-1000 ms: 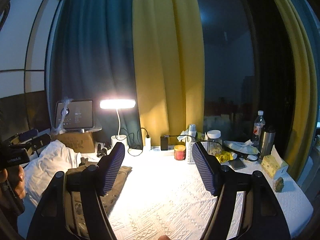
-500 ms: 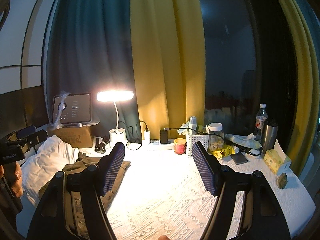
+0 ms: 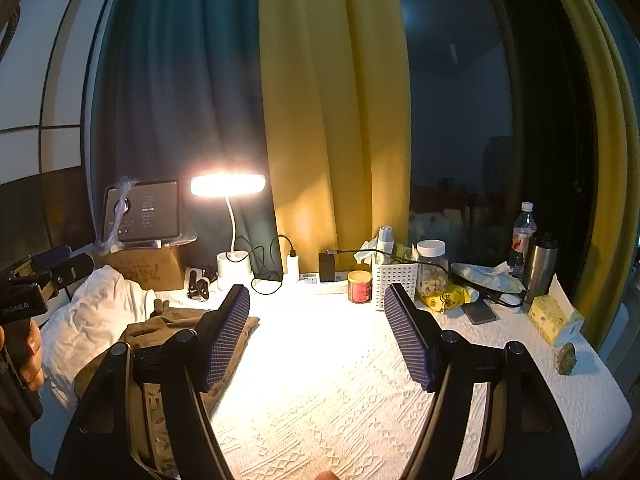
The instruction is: Fold small clothes
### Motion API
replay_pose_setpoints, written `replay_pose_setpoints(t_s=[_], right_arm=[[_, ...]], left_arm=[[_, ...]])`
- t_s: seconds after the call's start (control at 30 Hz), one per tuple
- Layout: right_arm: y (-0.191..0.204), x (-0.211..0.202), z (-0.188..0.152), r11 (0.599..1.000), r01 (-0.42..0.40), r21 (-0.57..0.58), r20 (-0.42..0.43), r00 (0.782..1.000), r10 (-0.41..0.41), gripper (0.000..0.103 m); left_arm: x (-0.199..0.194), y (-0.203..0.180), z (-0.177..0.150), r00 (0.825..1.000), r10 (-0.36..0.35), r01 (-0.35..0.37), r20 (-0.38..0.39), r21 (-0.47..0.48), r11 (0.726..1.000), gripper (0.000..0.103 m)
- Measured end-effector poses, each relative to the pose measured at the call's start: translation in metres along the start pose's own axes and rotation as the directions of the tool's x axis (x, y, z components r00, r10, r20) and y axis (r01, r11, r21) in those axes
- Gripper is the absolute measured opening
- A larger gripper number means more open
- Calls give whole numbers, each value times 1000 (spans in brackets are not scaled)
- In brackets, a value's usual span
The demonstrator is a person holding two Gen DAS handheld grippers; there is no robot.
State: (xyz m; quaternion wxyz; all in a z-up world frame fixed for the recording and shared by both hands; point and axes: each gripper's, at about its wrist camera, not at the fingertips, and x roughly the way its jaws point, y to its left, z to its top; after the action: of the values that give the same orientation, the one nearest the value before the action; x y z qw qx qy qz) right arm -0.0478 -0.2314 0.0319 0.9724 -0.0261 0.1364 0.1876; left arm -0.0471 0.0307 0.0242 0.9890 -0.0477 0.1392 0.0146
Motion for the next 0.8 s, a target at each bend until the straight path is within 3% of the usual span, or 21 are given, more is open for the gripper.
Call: replay_pose_setpoints(t_s=[0.8], right_arm=[[-1,6,-2,1000,7,0,-4,1000,-7,73]], left_arm=[[2,0,1,1000,-4,4,0,-2,1000,101]])
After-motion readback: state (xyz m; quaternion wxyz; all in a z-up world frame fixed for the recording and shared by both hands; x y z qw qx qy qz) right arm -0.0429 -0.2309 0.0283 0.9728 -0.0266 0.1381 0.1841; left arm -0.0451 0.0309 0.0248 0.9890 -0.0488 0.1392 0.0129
